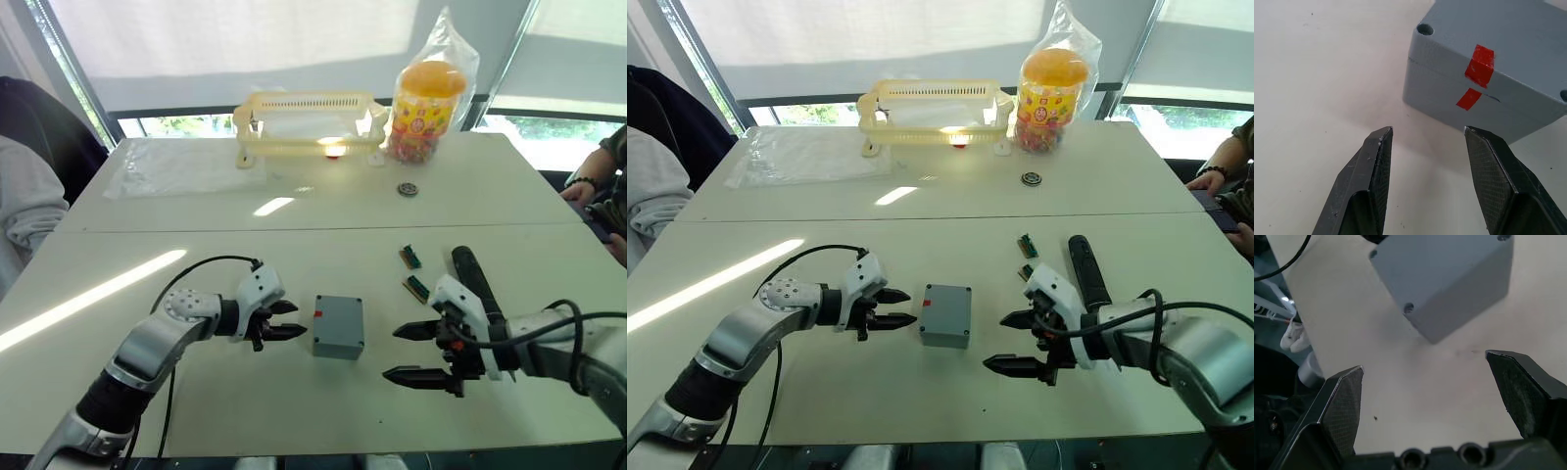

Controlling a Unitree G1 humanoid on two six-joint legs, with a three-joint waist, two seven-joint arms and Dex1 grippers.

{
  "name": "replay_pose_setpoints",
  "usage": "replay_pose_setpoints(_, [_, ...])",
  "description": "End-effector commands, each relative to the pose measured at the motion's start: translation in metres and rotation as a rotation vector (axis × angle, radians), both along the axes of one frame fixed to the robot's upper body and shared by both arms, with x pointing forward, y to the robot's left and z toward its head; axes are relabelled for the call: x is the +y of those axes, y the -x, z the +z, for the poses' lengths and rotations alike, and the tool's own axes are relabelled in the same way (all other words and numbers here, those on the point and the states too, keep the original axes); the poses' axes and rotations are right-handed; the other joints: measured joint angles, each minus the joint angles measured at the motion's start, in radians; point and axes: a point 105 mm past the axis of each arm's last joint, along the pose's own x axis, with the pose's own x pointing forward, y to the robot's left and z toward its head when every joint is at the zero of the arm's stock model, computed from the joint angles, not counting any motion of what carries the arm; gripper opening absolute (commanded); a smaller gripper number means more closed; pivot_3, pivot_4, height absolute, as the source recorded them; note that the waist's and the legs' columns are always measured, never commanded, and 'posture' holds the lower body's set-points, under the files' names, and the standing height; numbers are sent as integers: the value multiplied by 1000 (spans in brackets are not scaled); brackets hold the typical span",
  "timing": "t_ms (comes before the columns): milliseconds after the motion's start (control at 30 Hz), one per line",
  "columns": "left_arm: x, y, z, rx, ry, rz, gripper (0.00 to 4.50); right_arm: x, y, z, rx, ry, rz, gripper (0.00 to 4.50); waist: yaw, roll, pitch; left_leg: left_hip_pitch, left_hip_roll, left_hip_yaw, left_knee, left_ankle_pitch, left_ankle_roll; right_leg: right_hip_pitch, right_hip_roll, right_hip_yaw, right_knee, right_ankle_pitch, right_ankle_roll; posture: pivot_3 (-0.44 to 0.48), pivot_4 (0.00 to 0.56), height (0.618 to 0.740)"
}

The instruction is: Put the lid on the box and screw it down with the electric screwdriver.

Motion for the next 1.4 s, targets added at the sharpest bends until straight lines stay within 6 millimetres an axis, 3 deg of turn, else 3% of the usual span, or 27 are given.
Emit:
replay_pose_setpoints(33, [-5, -7, 4, -60, -14, -9, 2349, 9, 0, -1, -49, -9, -7, 4359, 2, 0, 0, 1, 0, 0, 1, 0, 0, 1, 0, 0, 0, 0, -2, 0, 150, 740])
replay_pose_setpoints(200, [-12, -9, 5, -75, -32, -54, 2349, 21, -3, -6, -31, -46, -32, 4359, 2, 0, 0, 0, 0, 0, 3, 0, 0, 1, 0, 0, 0, 1, -1, 0, 150, 740])
replay_pose_setpoints(500, [-37, -42, 3, -157, -44, -64, 2349, 49, 6, -3, 37, -139, 3, 4359, 8, 0, 0, 0, 0, -1, 4, 0, 0, 2, 1, -1, 1, 2, 1, 0, 150, 740])
replay_pose_setpoints(633, [-19, -67, -2, -179, -65, 66, 2349, 37, 3, 2, 20, -128, -42, 4359, 8, 0, 0, -1, 0, -2, 4, 0, 0, 2, 1, -1, 1, 2, 1, 0, 150, 740])
replay_pose_setpoints(700, [-4, -65, 1, -177, -71, 85, 2349, 21, -4, 8, -24, -97, -85, 4359, 1, 0, 0, -1, 0, -1, 5, 0, 0, 1, 1, -1, 1, 3, 3, 0, 150, 740])
replay_pose_setpoints(833, [18, -39, 4, -145, -94, 45, 2349, 2, -21, 13, -96, -57, -116, 4359, -20, 0, 0, 0, 1, -1, 4, 0, 1, 1, 1, -1, 2, 3, 3, 0, 150, 740])
replay_pose_setpoints(1067, [20, 15, 7, -17, -62, -65, 2349, 6, -32, 8, -146, -35, -6, 4359, -12, 1, 0, 0, 1, -1, 3, 0, 1, 1, 1, -1, 3, 3, 2, 0, 150, 740])
replay_pose_setpoints(1233, [8, 11, -2, -20, -58, -43, 2349, 17, -40, 2, -166, -40, 76, 4359, -14, 1, 0, 0, 1, -1, 7, 0, 1, 3, 0, -1, 2, 2, 1, 0, 150, 740])
replay_pose_setpoints(1400, [0, -6, -14, -43, -67, -25, 2349, 29, -38, -1, -87, -150, 110, 4359, -12, 1, 0, 0, 1, -2, 7, 0, 1, 3, 1, -1, 2, 3, 2, 0, 150, 740])
